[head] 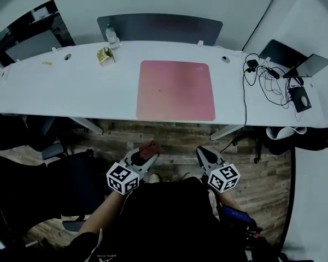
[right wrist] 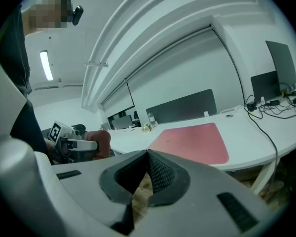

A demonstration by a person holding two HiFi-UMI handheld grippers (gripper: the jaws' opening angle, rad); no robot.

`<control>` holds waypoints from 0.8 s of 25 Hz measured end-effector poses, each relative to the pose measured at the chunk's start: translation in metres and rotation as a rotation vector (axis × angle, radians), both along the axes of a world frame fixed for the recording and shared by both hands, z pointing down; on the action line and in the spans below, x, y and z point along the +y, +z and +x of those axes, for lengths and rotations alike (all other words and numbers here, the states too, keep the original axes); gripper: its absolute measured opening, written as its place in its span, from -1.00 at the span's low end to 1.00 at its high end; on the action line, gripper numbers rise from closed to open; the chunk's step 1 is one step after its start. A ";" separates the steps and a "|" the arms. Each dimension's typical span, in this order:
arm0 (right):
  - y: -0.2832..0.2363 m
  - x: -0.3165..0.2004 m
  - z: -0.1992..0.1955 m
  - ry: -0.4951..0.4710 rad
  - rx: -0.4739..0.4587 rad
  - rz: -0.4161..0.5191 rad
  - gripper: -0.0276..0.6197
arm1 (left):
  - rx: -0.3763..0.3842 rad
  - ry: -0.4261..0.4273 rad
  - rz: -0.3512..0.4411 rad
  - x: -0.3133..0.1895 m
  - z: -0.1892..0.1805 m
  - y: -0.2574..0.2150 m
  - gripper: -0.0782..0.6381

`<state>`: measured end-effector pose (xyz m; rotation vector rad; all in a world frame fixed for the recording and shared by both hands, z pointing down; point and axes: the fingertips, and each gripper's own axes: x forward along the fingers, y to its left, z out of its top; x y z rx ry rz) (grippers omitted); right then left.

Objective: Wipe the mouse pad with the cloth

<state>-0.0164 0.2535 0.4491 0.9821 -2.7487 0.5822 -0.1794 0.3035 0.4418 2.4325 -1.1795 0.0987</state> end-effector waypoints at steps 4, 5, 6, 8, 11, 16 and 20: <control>0.000 0.004 -0.009 0.013 0.007 -0.005 -0.84 | 0.007 0.004 0.010 0.005 -0.011 -0.002 -0.42; -0.002 0.003 -0.012 0.016 0.008 -0.003 -0.84 | 0.011 0.000 0.009 0.005 -0.014 -0.002 -0.42; -0.003 0.003 -0.015 0.017 0.009 -0.001 -0.84 | 0.015 -0.007 0.004 0.004 -0.018 -0.001 -0.42; -0.004 0.002 -0.021 0.011 0.014 0.005 -0.84 | 0.022 -0.021 -0.008 0.002 -0.026 0.002 -0.42; -0.002 -0.004 -0.025 -0.017 0.036 0.015 -0.84 | 0.019 -0.045 -0.026 -0.004 -0.030 0.007 -0.42; 0.005 -0.031 -0.028 -0.062 0.046 0.013 -0.84 | 0.006 -0.092 -0.050 -0.023 -0.030 0.013 -0.42; 0.008 -0.059 -0.031 -0.097 0.042 0.010 -0.84 | -0.005 -0.125 -0.074 -0.048 -0.026 0.017 -0.41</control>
